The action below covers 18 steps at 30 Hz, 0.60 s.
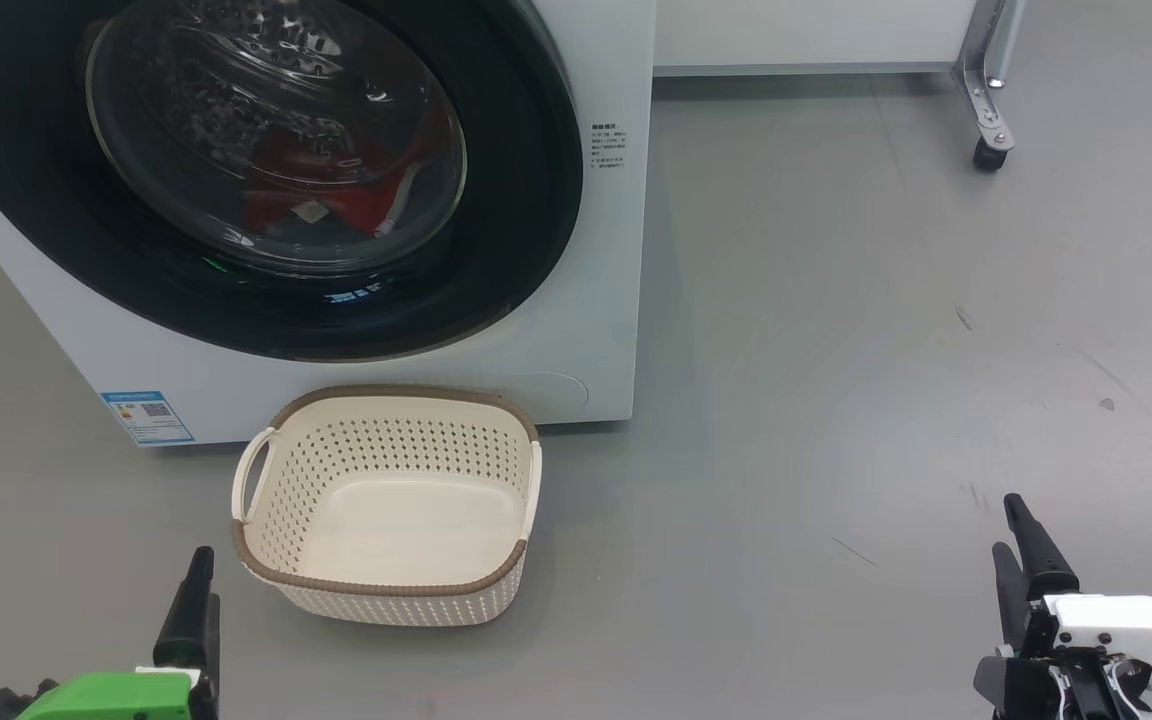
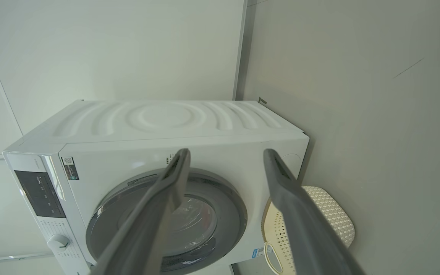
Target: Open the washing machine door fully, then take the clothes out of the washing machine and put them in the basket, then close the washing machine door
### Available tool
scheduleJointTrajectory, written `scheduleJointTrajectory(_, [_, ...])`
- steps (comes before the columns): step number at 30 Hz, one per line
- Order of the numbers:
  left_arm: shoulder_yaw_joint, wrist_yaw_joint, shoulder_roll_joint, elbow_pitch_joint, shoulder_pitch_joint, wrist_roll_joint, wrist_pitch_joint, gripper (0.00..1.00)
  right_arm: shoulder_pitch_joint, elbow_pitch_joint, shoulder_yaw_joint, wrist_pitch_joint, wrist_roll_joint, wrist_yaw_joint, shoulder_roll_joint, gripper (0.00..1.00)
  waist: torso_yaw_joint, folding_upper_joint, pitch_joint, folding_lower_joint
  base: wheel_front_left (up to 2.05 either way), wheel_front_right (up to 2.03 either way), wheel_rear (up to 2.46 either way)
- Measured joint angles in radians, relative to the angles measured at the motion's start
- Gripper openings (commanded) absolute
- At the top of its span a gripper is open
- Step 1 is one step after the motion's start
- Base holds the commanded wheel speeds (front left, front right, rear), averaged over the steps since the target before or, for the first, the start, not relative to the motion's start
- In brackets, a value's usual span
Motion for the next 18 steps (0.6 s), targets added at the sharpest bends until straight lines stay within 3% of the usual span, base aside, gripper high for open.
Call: scheduleJointTrajectory(18, [0.019,0.000,-0.007,-0.063,0.000,0.090,-0.044,1.00,-0.024,-0.053,0.031,-0.044,-0.077,0.000,0.011,1.00,-0.004,0.0000,-0.005,0.0000,0.00,0.00,0.00])
